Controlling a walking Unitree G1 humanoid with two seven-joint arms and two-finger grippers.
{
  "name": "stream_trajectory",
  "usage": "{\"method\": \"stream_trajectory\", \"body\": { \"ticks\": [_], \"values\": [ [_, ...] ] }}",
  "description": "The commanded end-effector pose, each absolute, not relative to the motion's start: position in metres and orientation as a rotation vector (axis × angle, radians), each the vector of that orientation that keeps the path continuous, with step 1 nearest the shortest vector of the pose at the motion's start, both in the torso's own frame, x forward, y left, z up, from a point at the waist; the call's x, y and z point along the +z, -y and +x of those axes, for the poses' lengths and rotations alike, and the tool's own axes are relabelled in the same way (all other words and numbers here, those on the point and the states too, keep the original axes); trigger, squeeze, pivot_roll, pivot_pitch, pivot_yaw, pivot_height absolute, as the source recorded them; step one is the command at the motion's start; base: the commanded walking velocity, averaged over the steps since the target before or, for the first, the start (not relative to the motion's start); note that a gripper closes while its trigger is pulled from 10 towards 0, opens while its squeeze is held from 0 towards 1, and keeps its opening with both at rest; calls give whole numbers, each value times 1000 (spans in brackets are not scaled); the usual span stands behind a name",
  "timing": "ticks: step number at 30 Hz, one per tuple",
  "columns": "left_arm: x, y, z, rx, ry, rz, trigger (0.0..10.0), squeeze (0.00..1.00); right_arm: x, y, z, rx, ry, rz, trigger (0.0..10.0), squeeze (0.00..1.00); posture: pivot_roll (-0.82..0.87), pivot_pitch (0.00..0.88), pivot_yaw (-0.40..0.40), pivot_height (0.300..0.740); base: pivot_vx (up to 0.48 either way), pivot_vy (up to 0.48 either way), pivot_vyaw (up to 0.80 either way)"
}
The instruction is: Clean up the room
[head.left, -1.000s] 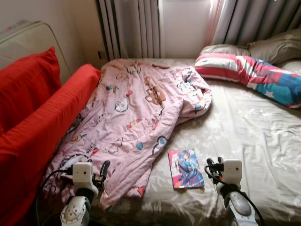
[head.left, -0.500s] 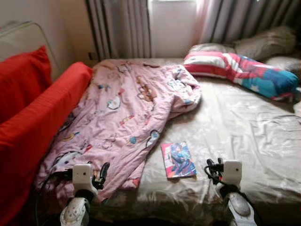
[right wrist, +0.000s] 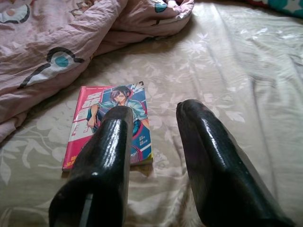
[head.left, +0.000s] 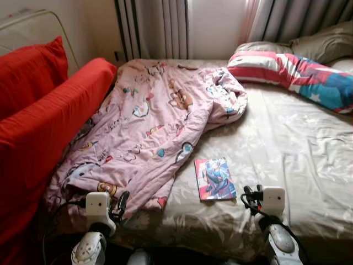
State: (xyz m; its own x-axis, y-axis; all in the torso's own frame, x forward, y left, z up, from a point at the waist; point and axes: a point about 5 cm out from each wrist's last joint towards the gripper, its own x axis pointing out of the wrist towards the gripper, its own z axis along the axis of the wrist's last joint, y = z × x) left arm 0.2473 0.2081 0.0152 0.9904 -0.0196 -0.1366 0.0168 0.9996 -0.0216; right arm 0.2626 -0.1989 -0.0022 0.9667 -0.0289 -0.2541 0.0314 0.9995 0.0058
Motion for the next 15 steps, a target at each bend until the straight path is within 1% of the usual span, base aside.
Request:
{"method": "stream_trajectory", "body": {
  "ticks": [1, 15],
  "values": [
    [17, -210, 247, -13, -134, -19, 10000, 0, -2, 197, 263, -26, -254, 14, 10000, 0, -46, 14, 22, 642, 0, 0, 0],
    [20, -211, 249, -24, -129, -12, 10000, 0, -4, 189, 264, -4, -270, 26, 10000, 0, -41, 15, 34, 642, 0, 0, 0]
  ]
}}
